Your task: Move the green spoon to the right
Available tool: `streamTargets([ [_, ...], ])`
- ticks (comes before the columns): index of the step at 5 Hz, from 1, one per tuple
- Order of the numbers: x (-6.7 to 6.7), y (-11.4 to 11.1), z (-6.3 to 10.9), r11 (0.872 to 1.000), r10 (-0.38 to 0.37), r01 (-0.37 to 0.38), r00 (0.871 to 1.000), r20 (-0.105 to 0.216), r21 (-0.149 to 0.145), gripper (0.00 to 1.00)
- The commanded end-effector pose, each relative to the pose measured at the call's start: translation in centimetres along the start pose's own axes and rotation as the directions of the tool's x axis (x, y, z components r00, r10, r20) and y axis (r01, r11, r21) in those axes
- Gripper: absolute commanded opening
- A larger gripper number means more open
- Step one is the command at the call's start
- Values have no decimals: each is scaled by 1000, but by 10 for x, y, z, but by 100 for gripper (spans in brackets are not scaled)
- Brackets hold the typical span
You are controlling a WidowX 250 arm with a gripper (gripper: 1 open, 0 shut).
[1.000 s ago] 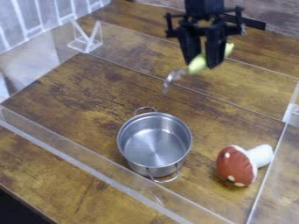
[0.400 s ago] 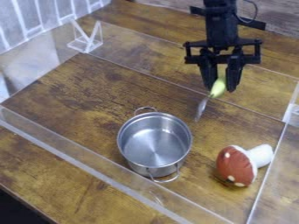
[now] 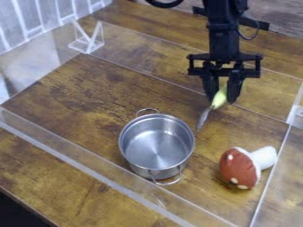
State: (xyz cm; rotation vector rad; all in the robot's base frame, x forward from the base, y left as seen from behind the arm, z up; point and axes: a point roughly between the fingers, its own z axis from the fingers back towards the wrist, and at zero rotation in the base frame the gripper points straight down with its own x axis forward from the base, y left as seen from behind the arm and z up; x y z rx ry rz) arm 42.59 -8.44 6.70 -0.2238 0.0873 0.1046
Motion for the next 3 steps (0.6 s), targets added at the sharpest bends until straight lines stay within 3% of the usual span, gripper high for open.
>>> streamTargets([
  [1,5,-6,32,1000,12,-11,996,84,-12,0],
  [3,6,-12,38,999,43,-43,995,93,-9,0],
])
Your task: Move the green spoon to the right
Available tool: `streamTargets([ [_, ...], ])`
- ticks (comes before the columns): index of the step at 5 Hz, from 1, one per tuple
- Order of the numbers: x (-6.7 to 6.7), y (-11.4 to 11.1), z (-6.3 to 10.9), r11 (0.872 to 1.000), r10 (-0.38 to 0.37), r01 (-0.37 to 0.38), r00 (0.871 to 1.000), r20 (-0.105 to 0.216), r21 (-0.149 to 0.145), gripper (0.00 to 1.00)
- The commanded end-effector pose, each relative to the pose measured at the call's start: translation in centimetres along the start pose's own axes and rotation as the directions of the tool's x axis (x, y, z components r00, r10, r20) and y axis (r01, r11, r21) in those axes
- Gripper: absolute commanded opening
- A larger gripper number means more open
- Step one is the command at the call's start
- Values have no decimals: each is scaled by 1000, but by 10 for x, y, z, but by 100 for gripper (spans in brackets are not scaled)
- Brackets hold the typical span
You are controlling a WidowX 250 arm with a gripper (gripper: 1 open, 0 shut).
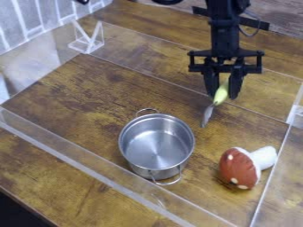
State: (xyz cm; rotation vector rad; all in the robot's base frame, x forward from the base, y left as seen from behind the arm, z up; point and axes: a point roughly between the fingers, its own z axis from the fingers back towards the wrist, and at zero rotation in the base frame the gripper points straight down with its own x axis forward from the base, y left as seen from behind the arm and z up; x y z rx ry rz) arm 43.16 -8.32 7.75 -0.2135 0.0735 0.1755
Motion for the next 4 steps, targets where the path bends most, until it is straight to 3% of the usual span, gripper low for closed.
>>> streamTargets([
  [1,6,-14,29,1000,-13,14,997,76,-10,0],
  [4,14,-29,43,999,28,-29,998,60,23,0],
])
